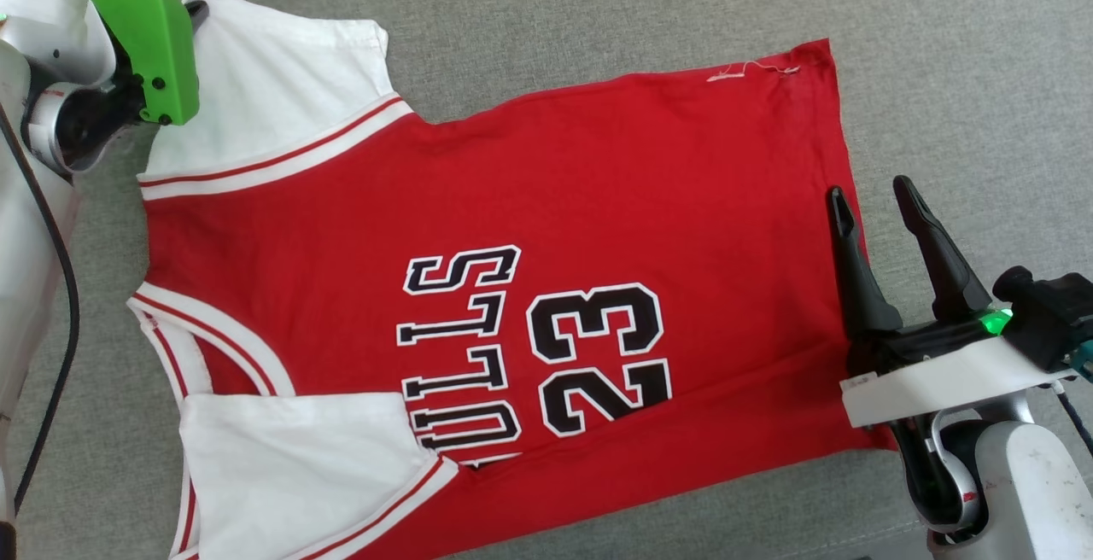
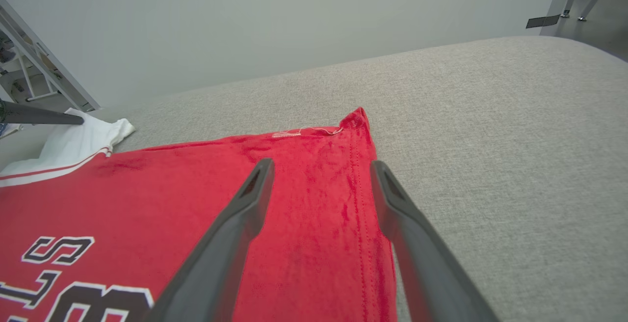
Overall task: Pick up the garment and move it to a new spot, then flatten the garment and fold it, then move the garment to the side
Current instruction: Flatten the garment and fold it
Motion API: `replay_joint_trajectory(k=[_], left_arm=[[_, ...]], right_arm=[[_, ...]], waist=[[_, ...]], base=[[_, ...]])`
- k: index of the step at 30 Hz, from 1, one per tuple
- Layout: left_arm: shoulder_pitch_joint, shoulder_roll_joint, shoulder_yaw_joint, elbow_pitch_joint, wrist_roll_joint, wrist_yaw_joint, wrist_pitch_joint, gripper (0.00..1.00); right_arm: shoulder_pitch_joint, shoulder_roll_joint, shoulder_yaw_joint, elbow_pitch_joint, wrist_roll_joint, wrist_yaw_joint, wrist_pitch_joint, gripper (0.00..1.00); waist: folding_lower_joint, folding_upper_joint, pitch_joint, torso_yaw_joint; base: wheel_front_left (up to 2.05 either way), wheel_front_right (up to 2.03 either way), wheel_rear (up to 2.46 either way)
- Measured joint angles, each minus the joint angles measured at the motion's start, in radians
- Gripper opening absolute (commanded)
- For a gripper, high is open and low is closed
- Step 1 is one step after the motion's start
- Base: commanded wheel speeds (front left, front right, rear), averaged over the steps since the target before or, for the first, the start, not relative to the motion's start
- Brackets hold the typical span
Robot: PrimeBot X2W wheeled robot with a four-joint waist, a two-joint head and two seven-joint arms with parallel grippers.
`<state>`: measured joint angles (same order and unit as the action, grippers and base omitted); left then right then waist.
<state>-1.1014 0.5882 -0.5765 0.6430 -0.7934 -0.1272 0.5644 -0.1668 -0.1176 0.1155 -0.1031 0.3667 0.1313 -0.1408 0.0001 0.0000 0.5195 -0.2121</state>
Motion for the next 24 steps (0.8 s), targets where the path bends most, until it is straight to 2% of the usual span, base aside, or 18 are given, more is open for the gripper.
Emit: replay_joint_trajectory(k=[8,13,18,21,24], left_arm=[[0.079,-0.008,-0.002,-0.155,-0.010,0.003,-0.063,0.00],[0.155,0.011,-0.015,-0.306,-0.007,0.032,-0.063,0.00],[0.248,0.043,-0.021,-0.483,-0.007,0.078,-0.062,0.00],[0.296,0.075,-0.030,-0.593,0.002,0.094,-0.059,0.00],[0.332,0.091,-0.027,-0.700,0.003,0.128,-0.053,0.00]], right_arm=[[0.002,-0.052,-0.042,0.003,-0.006,0.000,0.127,1.00],[0.002,-0.111,-0.051,-0.003,-0.020,0.000,0.266,1.00],[-0.012,-0.204,-0.043,-0.015,-0.011,0.000,0.461,1.00],[-0.065,-0.272,-0.026,-0.025,0.015,0.000,0.577,1.00],[-0.132,-0.345,-0.008,-0.024,0.038,0.000,0.675,1.00]], waist=[[-0.0001,0.0001,-0.071,0.045],[-0.0001,0.0000,-0.112,0.084],[-0.0002,0.0000,-0.143,0.128],[-0.0002,0.0000,-0.150,0.153],[-0.0002,0.0000,-0.146,0.173]], base=[[0.00,0.00,0.00],[0.00,0.00,0.00],[0.00,0.00,0.00],[0.00,0.00,0.00],[0.00,0.00,0.00]])
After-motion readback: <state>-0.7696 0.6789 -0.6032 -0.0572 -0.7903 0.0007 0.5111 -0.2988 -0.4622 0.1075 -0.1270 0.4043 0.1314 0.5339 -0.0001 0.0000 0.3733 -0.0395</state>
